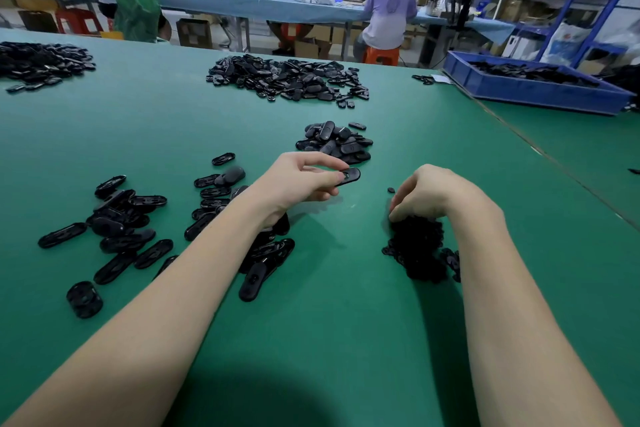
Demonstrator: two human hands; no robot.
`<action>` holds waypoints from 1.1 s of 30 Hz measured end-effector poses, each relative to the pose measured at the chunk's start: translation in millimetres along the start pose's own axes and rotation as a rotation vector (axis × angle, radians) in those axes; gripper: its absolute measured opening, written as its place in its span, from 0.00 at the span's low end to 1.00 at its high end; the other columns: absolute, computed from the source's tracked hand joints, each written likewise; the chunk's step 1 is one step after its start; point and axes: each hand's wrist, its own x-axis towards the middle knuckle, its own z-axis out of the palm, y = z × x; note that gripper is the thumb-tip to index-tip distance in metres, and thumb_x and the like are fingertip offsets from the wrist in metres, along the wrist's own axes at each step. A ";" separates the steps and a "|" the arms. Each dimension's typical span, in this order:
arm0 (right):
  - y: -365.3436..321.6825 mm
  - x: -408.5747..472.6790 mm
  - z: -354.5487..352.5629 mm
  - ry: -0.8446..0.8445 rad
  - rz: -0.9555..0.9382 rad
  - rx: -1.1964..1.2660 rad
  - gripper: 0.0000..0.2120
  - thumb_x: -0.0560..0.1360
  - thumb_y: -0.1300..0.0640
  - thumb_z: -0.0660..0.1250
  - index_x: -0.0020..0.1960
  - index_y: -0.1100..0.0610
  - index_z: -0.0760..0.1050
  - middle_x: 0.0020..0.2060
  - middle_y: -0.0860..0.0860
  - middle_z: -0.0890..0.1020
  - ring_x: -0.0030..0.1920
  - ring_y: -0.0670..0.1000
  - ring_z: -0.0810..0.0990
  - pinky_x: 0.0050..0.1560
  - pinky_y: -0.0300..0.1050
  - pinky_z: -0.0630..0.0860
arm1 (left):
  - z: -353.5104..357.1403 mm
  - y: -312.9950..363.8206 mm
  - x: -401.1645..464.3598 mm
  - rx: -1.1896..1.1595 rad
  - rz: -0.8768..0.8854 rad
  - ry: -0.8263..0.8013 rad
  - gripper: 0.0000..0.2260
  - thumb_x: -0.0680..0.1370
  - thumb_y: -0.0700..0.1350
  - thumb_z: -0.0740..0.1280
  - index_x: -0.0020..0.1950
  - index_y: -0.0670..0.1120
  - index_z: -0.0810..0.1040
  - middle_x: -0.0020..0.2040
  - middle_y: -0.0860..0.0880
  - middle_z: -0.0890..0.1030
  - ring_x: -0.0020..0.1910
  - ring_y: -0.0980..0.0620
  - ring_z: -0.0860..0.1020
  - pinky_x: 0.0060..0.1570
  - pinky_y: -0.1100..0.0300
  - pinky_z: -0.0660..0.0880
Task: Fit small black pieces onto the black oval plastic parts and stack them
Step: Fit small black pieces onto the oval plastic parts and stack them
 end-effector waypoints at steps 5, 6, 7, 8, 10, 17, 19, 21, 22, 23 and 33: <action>2.3 1.9 0.2 0.023 -0.093 0.140 0.04 0.68 0.52 0.79 0.38 0.49 0.85 0.37 0.45 0.84 0.41 0.48 0.80 0.42 0.42 0.77 | -0.7 -1.5 -0.2 -0.039 -0.021 -0.031 0.08 0.76 0.36 0.73 0.54 0.45 0.85 0.40 0.44 0.85 0.37 0.54 0.81 0.45 0.65 0.80; 1.8 1.4 -0.2 0.022 -0.126 0.221 0.04 0.69 0.52 0.79 0.39 0.49 0.85 0.33 0.43 0.83 0.36 0.46 0.78 0.37 0.40 0.73 | -0.9 -1.8 0.0 -0.048 -0.023 -0.034 0.09 0.76 0.35 0.73 0.54 0.45 0.85 0.40 0.44 0.85 0.38 0.53 0.81 0.46 0.64 0.80; 0.5 0.9 -0.7 0.020 -0.150 0.312 0.04 0.70 0.52 0.79 0.39 0.49 0.85 0.30 0.42 0.81 0.32 0.44 0.76 0.32 0.38 0.70 | -1.1 -2.2 0.2 -0.054 -0.022 -0.035 0.10 0.76 0.34 0.72 0.55 0.45 0.85 0.41 0.44 0.86 0.39 0.52 0.81 0.47 0.64 0.80; -0.6 0.4 -1.3 0.019 -0.166 0.398 0.04 0.70 0.52 0.80 0.40 0.49 0.85 0.30 0.43 0.81 0.29 0.43 0.74 0.29 0.36 0.67 | -1.3 -2.4 0.3 -0.055 -0.022 -0.034 0.10 0.76 0.33 0.72 0.55 0.45 0.85 0.41 0.45 0.86 0.40 0.52 0.82 0.48 0.63 0.81; -3.1 -0.2 -1.9 0.013 -0.198 0.528 0.03 0.70 0.53 0.79 0.41 0.49 0.86 0.33 0.47 0.80 0.27 0.44 0.70 0.26 0.32 0.65 | -1.5 -2.8 0.9 -0.058 -0.024 -0.035 0.11 0.76 0.32 0.71 0.55 0.45 0.85 0.41 0.46 0.86 0.41 0.51 0.83 0.49 0.63 0.81; -10.3 -1.8 3.2 -0.023 -0.253 0.622 0.03 0.70 0.53 0.78 0.43 0.47 0.87 0.38 0.48 0.80 0.33 0.47 0.68 0.29 0.34 0.66 | -0.8 -3.9 0.4 -0.084 -0.025 -0.031 0.09 0.77 0.32 0.70 0.53 0.43 0.85 0.44 0.43 0.86 0.45 0.48 0.86 0.49 0.63 0.81; -9.9 0.5 6.0 -0.023 -0.235 0.636 0.02 0.71 0.54 0.78 0.43 0.48 0.87 0.39 0.49 0.81 0.33 0.47 0.68 0.31 0.36 0.67 | -0.8 -5.0 1.7 -0.049 -0.028 -0.019 0.09 0.77 0.33 0.69 0.53 0.43 0.85 0.43 0.43 0.86 0.43 0.49 0.85 0.49 0.61 0.81; -9.0 1.9 9.6 -0.027 -0.210 0.628 0.02 0.71 0.56 0.78 0.43 0.51 0.86 0.40 0.50 0.82 0.33 0.47 0.68 0.32 0.38 0.66 | 1.7 -7.0 2.0 0.088 -0.024 0.020 0.08 0.78 0.34 0.69 0.51 0.45 0.85 0.40 0.45 0.85 0.39 0.51 0.83 0.51 0.58 0.82; -9.0 2.1 11.3 -0.031 -0.200 0.614 0.02 0.72 0.57 0.77 0.43 0.51 0.86 0.39 0.49 0.83 0.33 0.48 0.68 0.31 0.37 0.66 | 3.2 -8.4 2.7 0.226 -0.007 0.054 0.08 0.77 0.36 0.69 0.49 0.47 0.85 0.39 0.48 0.85 0.36 0.54 0.82 0.51 0.61 0.81; -9.1 2.3 12.7 -0.035 -0.192 0.604 0.02 0.72 0.57 0.77 0.44 0.52 0.86 0.39 0.49 0.84 0.32 0.47 0.68 0.30 0.36 0.66 | 4.9 -9.3 3.3 0.393 0.031 0.098 0.08 0.77 0.38 0.68 0.48 0.49 0.84 0.38 0.51 0.85 0.33 0.59 0.80 0.49 0.68 0.79; -12.3 2.9 16.1 -0.043 -0.192 0.617 0.02 0.73 0.59 0.75 0.44 0.52 0.85 0.41 0.49 0.85 0.33 0.48 0.69 0.25 0.32 0.64 | -19.2 -5.8 3.8 1.087 0.035 0.155 0.13 0.78 0.47 0.69 0.62 0.51 0.83 0.55 0.48 0.83 0.51 0.49 0.77 0.56 0.58 0.75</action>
